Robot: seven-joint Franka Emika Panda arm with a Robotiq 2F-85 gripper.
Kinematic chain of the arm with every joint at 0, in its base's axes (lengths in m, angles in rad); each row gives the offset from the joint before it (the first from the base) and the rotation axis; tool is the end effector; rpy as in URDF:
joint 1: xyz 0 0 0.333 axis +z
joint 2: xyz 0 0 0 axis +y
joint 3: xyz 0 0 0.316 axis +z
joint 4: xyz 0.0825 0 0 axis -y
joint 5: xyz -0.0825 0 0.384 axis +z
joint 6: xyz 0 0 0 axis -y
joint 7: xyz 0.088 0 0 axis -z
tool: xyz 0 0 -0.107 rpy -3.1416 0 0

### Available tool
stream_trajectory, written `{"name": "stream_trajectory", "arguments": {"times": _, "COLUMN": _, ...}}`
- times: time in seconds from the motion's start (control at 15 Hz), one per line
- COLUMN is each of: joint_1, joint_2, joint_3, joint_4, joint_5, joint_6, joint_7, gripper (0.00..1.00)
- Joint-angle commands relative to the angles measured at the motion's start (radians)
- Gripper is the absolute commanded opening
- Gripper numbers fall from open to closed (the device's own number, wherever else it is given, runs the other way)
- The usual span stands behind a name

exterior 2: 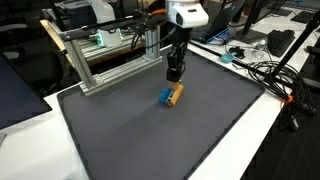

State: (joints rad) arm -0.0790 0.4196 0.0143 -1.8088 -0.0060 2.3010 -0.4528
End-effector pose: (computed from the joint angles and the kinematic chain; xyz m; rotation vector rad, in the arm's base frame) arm 0.6525 -0.0431 0.3183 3.0629 0.6057 0.1102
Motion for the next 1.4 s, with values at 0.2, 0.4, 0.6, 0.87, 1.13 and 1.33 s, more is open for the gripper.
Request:
{"name": "stream_trajectory", "arguments": {"times": 0.2, "joint_1": -0.013, "joint_2": 0.003, "joint_3": 0.002, "joint_4": -0.012, "joint_5": -0.033, "joint_6": -0.009, "joint_7": -0.012, "gripper": 0.22}}
{"name": "stream_trajectory", "arguments": {"times": 0.4, "joint_1": -0.013, "joint_2": 0.012, "joint_3": 0.003, "joint_4": -0.015, "joint_5": -0.033, "joint_6": -0.013, "joint_7": -0.015, "gripper": 0.22}}
{"name": "stream_trajectory", "arguments": {"times": 0.6, "joint_1": -0.013, "joint_2": 0.022, "joint_3": 0.001, "joint_4": -0.019, "joint_5": -0.036, "joint_6": -0.013, "joint_7": -0.014, "gripper": 0.22}}
{"name": "stream_trajectory", "arguments": {"times": 0.87, "joint_1": -0.005, "joint_2": 0.033, "joint_3": -0.006, "joint_4": -0.034, "joint_5": -0.056, "joint_6": -0.007, "joint_7": 0.000, "gripper": 0.22}}
{"name": "stream_trajectory", "arguments": {"times": 1.13, "joint_1": -0.005, "joint_2": 0.037, "joint_3": -0.006, "joint_4": -0.047, "joint_5": -0.063, "joint_6": -0.012, "joint_7": 0.001, "gripper": 0.22}}
{"name": "stream_trajectory", "arguments": {"times": 1.33, "joint_1": -0.001, "joint_2": 0.035, "joint_3": -0.007, "joint_4": -0.055, "joint_5": -0.071, "joint_6": -0.024, "joint_7": 0.006, "gripper": 0.22}}
